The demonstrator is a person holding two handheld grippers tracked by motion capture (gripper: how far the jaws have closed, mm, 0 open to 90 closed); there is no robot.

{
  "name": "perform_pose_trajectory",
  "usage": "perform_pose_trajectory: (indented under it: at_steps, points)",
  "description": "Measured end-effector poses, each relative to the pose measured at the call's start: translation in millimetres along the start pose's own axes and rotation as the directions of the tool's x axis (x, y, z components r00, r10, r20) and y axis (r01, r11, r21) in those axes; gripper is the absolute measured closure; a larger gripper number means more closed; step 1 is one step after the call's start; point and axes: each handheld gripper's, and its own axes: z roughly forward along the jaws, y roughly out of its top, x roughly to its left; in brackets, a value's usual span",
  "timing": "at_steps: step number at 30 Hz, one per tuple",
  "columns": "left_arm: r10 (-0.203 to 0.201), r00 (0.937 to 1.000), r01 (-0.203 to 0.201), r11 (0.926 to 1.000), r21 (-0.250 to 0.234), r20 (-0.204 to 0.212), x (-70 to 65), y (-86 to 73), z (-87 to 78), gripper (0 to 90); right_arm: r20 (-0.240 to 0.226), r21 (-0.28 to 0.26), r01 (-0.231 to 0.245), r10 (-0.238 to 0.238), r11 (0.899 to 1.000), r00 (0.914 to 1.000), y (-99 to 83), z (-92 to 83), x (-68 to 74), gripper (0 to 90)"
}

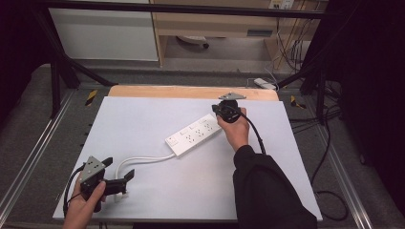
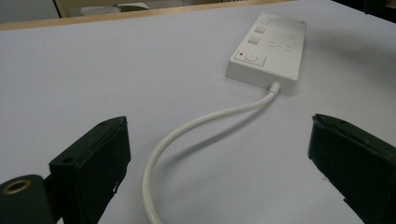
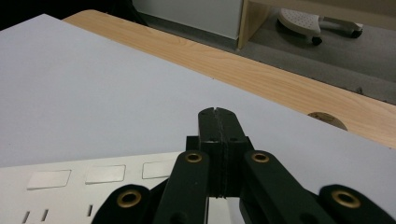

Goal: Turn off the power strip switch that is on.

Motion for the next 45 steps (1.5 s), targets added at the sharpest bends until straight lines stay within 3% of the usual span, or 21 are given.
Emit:
perform_pose_trajectory:
  at_steps: [45]
  points:
    - [0.004,1.0000,-0.004,1.0000,0.001,0.009,-1.1,0.1,-0.5,5.8,-0.020,0.068,0.023,-0.022,0.997,0.9996,-20.7,28.0,16.2,90.0]
